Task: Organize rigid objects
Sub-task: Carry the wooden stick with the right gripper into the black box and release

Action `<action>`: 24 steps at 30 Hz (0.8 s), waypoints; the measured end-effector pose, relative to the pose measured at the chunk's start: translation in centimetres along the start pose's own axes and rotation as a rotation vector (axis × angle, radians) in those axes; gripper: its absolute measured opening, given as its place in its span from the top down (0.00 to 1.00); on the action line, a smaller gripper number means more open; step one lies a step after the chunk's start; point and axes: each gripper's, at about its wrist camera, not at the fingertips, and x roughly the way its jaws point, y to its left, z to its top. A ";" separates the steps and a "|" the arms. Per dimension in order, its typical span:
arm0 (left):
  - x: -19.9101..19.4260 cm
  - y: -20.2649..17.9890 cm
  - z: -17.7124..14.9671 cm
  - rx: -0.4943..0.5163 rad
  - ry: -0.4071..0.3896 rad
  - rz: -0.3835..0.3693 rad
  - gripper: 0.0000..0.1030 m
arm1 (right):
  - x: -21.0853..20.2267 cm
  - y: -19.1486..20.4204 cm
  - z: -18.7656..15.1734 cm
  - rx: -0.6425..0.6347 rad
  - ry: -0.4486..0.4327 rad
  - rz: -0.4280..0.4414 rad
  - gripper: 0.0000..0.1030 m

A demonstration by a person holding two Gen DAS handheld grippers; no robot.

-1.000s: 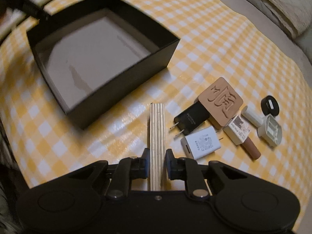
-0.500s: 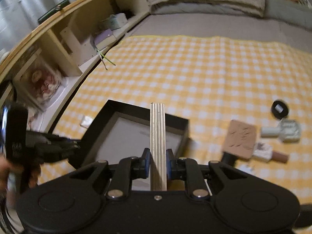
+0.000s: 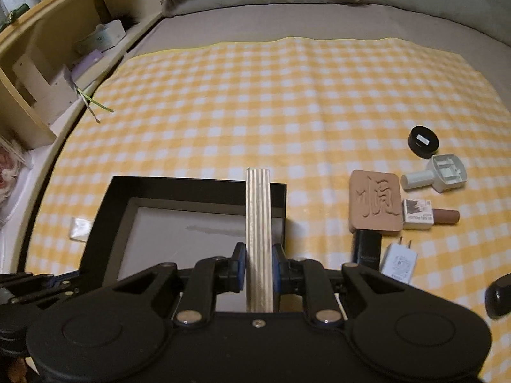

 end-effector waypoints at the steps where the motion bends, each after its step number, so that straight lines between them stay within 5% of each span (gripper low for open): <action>1: 0.0 -0.1 0.0 -0.001 0.001 0.000 0.97 | 0.2 0.0 0.0 -0.002 0.011 -0.006 0.83; 18: 0.4 -0.5 0.1 -0.001 0.012 0.011 0.96 | -1.2 0.4 0.1 -0.090 0.008 0.042 0.74; 24: 0.3 -0.4 0.1 -0.001 0.013 0.012 0.96 | -5.6 1.1 0.0 -0.222 -0.151 0.178 0.58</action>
